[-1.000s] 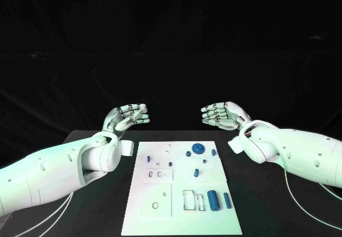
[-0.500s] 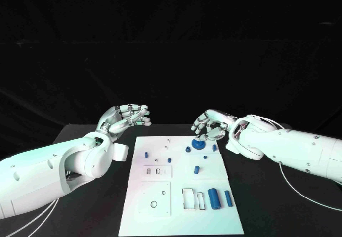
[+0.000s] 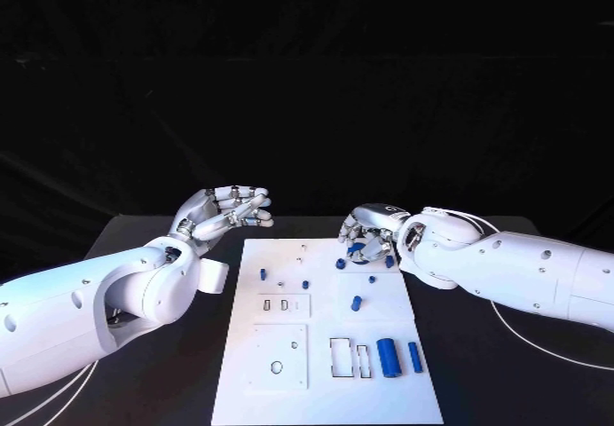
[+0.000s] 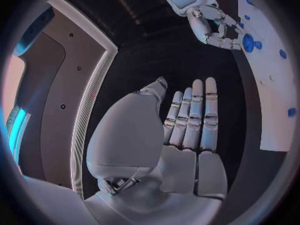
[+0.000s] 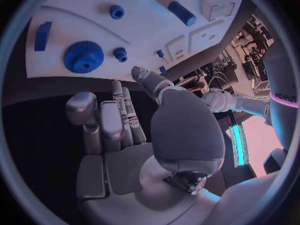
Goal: Assemble the parts on the task board
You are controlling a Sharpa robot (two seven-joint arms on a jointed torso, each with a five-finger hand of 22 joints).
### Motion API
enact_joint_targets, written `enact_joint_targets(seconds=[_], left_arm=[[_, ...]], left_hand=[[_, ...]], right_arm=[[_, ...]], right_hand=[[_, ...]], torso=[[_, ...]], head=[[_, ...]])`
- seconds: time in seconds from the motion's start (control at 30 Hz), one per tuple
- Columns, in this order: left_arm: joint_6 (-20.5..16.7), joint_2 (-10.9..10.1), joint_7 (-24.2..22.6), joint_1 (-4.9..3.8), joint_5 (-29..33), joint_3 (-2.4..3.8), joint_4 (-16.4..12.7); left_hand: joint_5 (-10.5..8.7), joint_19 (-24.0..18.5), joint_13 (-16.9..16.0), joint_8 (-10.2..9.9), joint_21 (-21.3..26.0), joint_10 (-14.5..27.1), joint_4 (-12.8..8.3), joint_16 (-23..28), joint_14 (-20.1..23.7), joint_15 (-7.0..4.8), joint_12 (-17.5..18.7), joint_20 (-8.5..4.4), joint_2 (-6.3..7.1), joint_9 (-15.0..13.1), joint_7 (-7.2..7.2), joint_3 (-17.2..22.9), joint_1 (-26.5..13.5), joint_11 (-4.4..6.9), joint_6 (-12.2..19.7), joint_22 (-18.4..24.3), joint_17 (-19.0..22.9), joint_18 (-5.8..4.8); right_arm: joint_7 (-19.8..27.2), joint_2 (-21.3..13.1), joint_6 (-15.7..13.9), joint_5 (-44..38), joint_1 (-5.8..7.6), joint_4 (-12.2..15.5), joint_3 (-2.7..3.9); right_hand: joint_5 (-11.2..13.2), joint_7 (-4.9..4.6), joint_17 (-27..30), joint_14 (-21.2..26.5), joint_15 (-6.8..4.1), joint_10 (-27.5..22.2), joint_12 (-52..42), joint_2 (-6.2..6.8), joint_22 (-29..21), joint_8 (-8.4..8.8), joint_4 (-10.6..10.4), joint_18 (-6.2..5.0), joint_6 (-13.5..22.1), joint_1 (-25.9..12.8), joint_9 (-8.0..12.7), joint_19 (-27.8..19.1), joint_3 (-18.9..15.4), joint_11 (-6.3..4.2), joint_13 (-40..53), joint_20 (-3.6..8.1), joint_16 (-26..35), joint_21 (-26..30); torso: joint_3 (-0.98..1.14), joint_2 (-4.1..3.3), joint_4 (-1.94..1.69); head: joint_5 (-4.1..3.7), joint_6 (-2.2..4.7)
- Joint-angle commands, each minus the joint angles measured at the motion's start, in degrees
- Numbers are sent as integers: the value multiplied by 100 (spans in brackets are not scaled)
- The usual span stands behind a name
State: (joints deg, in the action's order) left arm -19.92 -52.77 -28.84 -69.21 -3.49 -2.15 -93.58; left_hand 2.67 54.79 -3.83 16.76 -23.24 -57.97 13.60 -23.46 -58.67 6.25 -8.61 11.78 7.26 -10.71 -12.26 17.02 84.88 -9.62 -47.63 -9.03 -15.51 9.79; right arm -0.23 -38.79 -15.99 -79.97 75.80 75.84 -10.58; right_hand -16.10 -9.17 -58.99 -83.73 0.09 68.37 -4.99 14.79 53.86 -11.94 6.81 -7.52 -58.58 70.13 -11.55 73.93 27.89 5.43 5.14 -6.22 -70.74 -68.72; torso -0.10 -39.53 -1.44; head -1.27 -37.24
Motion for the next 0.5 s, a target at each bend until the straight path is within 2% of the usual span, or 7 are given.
enact_joint_targets(seconds=[0.03,0.23,0.37,0.5], left_arm=[[128,-11,0,-24,-25,10,-36],[134,-22,16,-52,-18,12,-55],[138,-30,25,-61,-13,12,-60],[144,-39,35,-69,-8,12,-68]], left_hand=[[24,32,9,-35,-17,-42,27,3,12,15,25,18,44,5,-88,7,-6,-7,-34,10,-6,62],[24,26,9,-41,-11,-43,33,13,27,20,41,21,53,8,-90,5,-18,-10,-32,15,-10,60],[23,23,9,-44,-9,-43,35,17,33,22,49,22,58,10,-93,3,-24,-12,-31,17,-13,59],[23,21,9,-46,-8,-43,37,20,37,23,53,23,61,10,-94,3,-27,-13,-30,19,-14,59]], right_arm=[[-224,47,137,-395,-4,-9,-2],[-256,106,227,-444,-45,-30,-15],[-273,126,266,-460,-63,-47,-19],[-289,142,298,-477,-74,-50,-23]], right_hand=[[-50,-10,-145,-198,30,-21,-35,-33,199,26,-20,125,-26,1,-18,77,28,-15,8,-2,-140,-141],[-76,-7,-549,-250,35,19,-67,-44,737,30,-29,205,-52,13,-61,251,133,-19,11,-12,-507,-506],[-74,-7,-646,-263,37,28,-73,-34,862,32,-35,223,-54,5,-73,291,155,-20,11,-15,-594,-589],[-71,-3,-721,-271,39,35,-77,-36,964,31,-45,238,-60,-3,-86,322,176,-21,10,-18,-663,-657]], torso=[[1,-52,-21],[-8,-85,-42],[-2,-93,-29],[-11,-107,-33]], head=[[-7,1],[-13,-6],[-2,-3],[-6,-6]])
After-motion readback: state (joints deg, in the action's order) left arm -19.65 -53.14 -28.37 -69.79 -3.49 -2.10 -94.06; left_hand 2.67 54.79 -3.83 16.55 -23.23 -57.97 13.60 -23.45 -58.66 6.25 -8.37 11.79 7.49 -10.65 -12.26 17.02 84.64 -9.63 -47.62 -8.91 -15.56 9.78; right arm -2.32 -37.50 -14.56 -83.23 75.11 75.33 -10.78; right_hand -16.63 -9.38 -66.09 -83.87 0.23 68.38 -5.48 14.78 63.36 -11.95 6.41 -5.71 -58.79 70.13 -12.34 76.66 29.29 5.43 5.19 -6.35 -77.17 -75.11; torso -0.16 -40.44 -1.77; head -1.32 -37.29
